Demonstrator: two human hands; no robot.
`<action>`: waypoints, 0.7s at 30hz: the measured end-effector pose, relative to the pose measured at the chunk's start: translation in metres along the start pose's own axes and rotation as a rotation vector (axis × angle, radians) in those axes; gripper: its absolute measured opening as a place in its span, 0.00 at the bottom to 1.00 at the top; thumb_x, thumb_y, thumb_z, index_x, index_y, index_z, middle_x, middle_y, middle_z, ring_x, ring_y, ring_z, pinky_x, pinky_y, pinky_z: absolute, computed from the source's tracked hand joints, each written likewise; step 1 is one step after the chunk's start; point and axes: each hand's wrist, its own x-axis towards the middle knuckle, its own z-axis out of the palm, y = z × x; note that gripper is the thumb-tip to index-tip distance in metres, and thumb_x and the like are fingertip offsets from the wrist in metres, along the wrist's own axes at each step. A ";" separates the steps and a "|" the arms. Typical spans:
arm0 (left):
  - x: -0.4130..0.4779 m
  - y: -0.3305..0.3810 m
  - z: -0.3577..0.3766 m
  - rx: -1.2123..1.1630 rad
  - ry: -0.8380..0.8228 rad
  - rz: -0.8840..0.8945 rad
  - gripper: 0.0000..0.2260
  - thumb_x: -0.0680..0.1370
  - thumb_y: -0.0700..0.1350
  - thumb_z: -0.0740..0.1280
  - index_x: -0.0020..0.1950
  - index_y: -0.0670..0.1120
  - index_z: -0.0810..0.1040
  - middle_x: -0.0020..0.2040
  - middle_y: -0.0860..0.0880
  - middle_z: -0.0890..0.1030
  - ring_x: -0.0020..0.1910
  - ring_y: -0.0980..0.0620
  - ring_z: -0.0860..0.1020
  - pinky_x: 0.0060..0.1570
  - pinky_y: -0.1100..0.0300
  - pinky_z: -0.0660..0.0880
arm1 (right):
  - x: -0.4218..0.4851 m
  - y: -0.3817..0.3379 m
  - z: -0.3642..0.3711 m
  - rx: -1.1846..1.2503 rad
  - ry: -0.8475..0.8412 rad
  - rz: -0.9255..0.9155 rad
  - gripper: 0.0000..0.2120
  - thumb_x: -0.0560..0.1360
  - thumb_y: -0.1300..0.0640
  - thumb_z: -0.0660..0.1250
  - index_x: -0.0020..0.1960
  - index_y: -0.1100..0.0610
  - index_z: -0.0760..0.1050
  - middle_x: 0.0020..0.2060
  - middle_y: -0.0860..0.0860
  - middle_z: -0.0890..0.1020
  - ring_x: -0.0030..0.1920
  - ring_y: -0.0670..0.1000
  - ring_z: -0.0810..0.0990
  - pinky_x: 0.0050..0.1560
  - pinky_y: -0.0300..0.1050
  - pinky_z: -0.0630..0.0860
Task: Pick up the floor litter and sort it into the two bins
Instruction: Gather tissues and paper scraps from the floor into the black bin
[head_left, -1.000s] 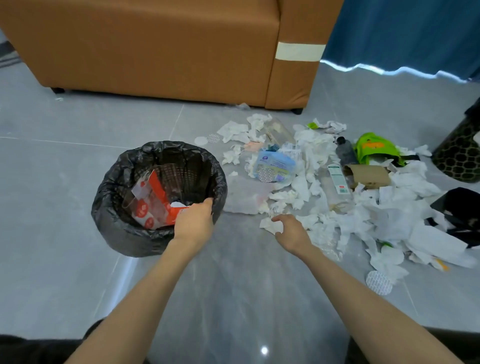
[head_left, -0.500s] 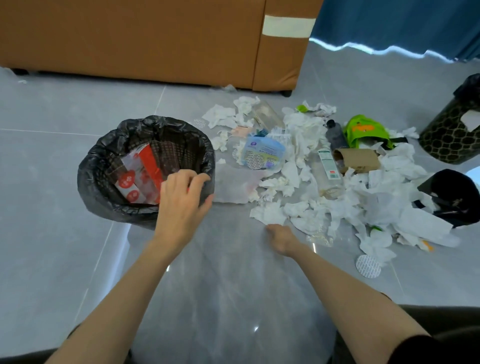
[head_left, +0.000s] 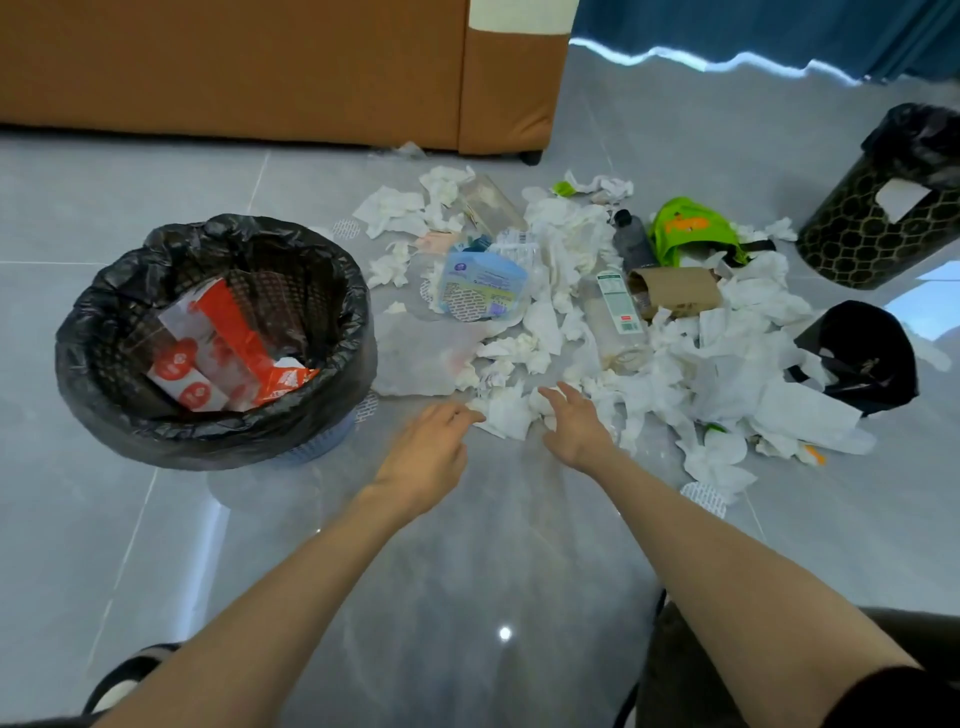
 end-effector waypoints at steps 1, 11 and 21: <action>0.005 0.000 0.006 -0.007 -0.017 -0.007 0.20 0.77 0.39 0.59 0.69 0.48 0.69 0.66 0.49 0.71 0.67 0.48 0.67 0.64 0.54 0.66 | 0.005 0.002 -0.001 -0.005 -0.050 0.000 0.32 0.76 0.62 0.61 0.76 0.52 0.54 0.76 0.54 0.51 0.75 0.58 0.52 0.73 0.52 0.57; 0.059 0.023 0.050 0.066 -0.308 -0.101 0.25 0.79 0.43 0.58 0.76 0.49 0.55 0.77 0.48 0.54 0.75 0.47 0.54 0.71 0.53 0.56 | 0.004 0.015 0.023 0.078 -0.146 -0.009 0.24 0.76 0.60 0.61 0.71 0.54 0.64 0.68 0.54 0.70 0.66 0.57 0.69 0.66 0.50 0.66; 0.028 -0.007 0.070 0.241 -0.379 -0.158 0.21 0.74 0.39 0.66 0.66 0.48 0.66 0.65 0.47 0.67 0.63 0.45 0.67 0.58 0.54 0.66 | -0.026 0.009 0.029 0.161 -0.108 0.107 0.09 0.75 0.54 0.63 0.53 0.53 0.77 0.45 0.48 0.77 0.53 0.53 0.77 0.57 0.48 0.72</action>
